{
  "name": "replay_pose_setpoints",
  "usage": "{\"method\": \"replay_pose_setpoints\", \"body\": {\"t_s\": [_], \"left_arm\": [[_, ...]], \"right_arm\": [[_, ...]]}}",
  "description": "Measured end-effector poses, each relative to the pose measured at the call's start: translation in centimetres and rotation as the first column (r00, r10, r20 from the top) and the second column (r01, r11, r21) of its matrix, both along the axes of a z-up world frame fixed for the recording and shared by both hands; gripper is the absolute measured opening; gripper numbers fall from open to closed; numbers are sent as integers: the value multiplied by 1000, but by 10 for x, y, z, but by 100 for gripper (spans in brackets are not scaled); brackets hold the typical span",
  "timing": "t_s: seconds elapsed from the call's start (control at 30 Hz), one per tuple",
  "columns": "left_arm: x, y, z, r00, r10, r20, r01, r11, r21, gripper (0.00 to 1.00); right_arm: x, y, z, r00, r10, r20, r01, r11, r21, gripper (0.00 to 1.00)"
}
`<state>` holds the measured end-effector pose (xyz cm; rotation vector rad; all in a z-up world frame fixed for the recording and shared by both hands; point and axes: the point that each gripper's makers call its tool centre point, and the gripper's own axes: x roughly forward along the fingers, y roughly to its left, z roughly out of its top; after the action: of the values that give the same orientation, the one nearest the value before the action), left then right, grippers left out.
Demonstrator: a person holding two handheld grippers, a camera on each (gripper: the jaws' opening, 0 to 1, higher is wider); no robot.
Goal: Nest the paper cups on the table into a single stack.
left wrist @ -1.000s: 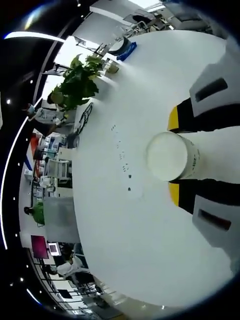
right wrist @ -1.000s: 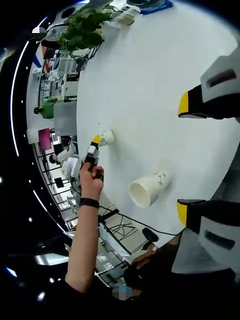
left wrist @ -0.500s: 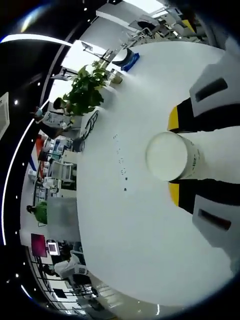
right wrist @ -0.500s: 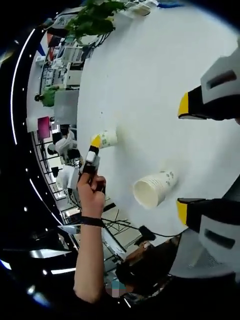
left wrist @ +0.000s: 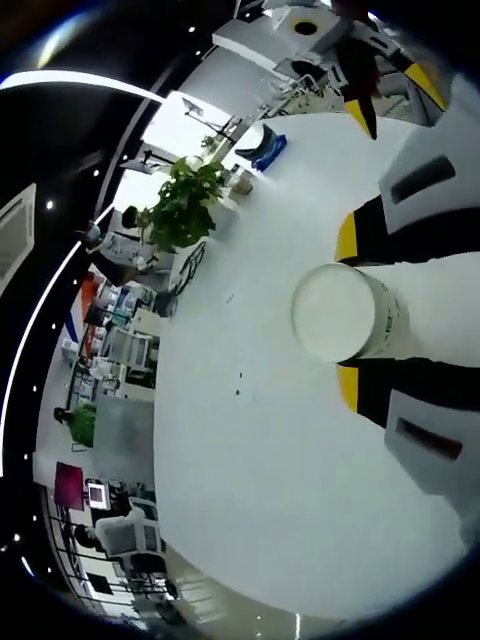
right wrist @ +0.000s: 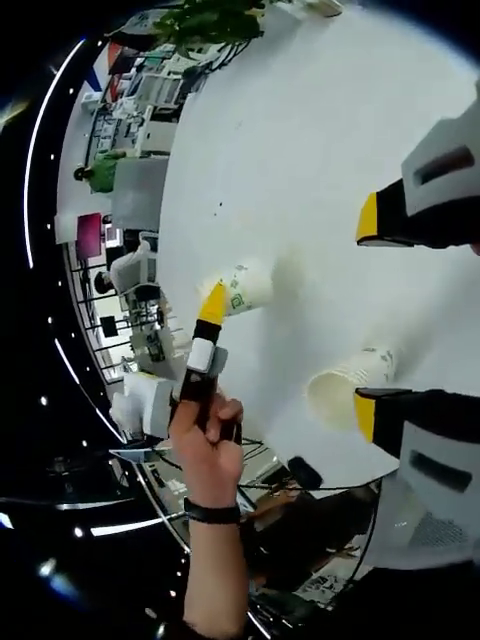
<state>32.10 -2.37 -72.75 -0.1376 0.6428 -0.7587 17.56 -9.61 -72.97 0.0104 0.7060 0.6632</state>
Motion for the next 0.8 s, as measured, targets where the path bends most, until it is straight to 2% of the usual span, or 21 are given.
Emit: {"method": "replay_pose_setpoints", "body": {"t_s": [0.07, 0.23, 0.27, 0.3, 0.4, 0.47, 0.6, 0.67, 0.8], "left_arm": [[-16, -3, 8, 1000, -12, 0, 12, 1000, -9, 34], [-25, -1, 20, 1000, -16, -1, 16, 999, -44, 34], [-38, 1, 27, 1000, -17, 0, 17, 999, -50, 34], [-42, 1, 30, 1000, -18, 0, 18, 998, -55, 34], [-40, 1, 34, 1000, -23, -8, 22, 997, -77, 34], [-44, 1, 36, 999, -26, -23, 24, 994, -110, 34], [-52, 4, 39, 999, -20, -45, 14, 991, -135, 34], [-62, 5, 41, 998, -34, -59, 25, 989, -148, 34], [-63, 7, 42, 997, -34, -70, 22, 985, -170, 34]], "right_arm": [[4, 4, -1, 1000, 1, -1, -1, 1000, 8, 54], [17, 14, -1, 1000, 0, -15, 1, 999, 34, 52], [18, 15, -2, 1000, -2, -18, 2, 999, 38, 52], [20, 15, -6, 1000, -2, -20, 3, 999, 44, 52], [28, 19, -8, 1000, -5, -22, 6, 999, 51, 52], [28, 25, -8, 1000, -6, -20, 8, 998, 61, 51], [36, 30, -8, 1000, -4, -18, 5, 997, 73, 49], [37, 40, -3, 1000, 8, -6, -7, 996, 88, 49], [35, 48, 2, 1000, 6, -7, -5, 993, 115, 47]]}}
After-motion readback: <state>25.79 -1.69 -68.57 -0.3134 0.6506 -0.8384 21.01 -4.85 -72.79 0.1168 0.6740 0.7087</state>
